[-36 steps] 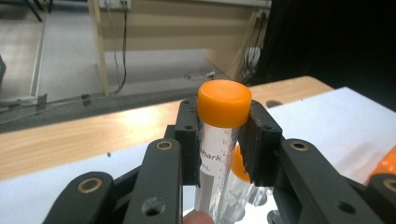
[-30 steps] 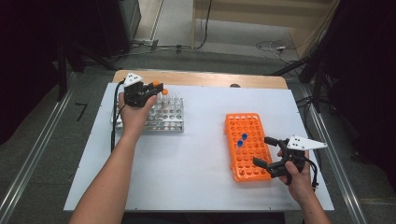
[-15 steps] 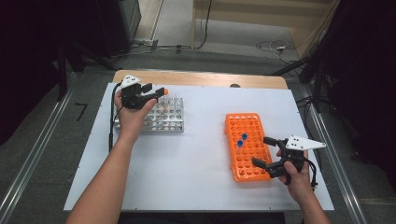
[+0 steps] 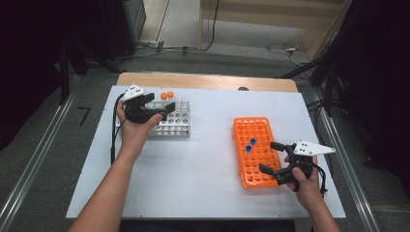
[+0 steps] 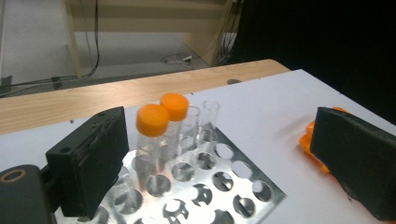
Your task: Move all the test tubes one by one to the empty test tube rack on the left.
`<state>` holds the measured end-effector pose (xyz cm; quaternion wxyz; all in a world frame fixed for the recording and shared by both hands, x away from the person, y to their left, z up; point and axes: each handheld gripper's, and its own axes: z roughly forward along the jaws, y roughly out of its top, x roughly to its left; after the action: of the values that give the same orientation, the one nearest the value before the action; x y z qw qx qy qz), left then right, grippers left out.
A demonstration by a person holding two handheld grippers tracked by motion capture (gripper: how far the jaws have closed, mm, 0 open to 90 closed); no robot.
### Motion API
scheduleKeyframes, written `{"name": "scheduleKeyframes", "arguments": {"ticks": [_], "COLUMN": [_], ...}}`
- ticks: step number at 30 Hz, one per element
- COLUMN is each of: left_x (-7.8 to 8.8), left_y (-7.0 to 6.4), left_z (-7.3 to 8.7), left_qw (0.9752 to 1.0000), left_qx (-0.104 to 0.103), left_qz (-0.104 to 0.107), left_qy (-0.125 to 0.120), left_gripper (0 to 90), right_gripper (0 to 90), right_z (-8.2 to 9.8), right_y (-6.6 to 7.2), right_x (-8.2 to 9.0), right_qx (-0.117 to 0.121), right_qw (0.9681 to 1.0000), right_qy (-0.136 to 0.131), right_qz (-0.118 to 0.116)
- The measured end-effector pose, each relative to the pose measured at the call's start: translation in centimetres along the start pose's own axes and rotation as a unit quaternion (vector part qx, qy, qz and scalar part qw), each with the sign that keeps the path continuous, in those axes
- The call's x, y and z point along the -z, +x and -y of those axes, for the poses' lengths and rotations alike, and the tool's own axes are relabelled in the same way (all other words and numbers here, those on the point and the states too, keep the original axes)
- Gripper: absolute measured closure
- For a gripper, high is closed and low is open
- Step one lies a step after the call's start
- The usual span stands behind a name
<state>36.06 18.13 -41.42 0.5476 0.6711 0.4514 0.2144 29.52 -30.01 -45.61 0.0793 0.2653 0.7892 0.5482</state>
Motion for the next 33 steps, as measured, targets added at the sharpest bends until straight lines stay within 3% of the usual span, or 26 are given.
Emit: {"name": "scheduleKeyframes", "arguments": {"ticks": [8, 15, 23, 27, 33], "left_x": [1.7, 2.8, 3.2, 3.1, 3.1], "left_y": [-2.4, -4.6, -6.7, -7.5, -8.2], "left_z": [1.0, 2.4, 4.5, 5.2, 5.8], "left_qw": [0.9994, 0.9987, 0.9981, 0.9976, 0.9968], "left_qx": [-0.017, -0.031, -0.031, -0.036, -0.04], "left_qz": [0.029, 0.04, 0.054, 0.06, 0.069], "left_qy": [-0.001, -0.005, -0.002, 0.007, 0.011], "left_gripper": [0.0, 0.0, 0.0, 0.0, 0.0], "right_gripper": [0.0, 0.0, 2.9, 9.6, 22.7], "right_z": [-0.1, -0.1, -0.1, -0.1, -0.6], "right_y": [0.2, 0.5, 0.9, 1.2, 0.5], "right_x": [-0.2, -0.4, -0.9, -1.7, -2.3], "right_qx": [0.001, 0.0, 0.0, -0.003, -0.016], "right_qw": [1.0, 0.9998, 0.9994, 0.9995, 0.9998], "right_qy": [0.001, 0.002, 0.007, 0.013, 0.013], "right_qz": [-0.005, -0.021, -0.035, -0.029, 0.005]}}
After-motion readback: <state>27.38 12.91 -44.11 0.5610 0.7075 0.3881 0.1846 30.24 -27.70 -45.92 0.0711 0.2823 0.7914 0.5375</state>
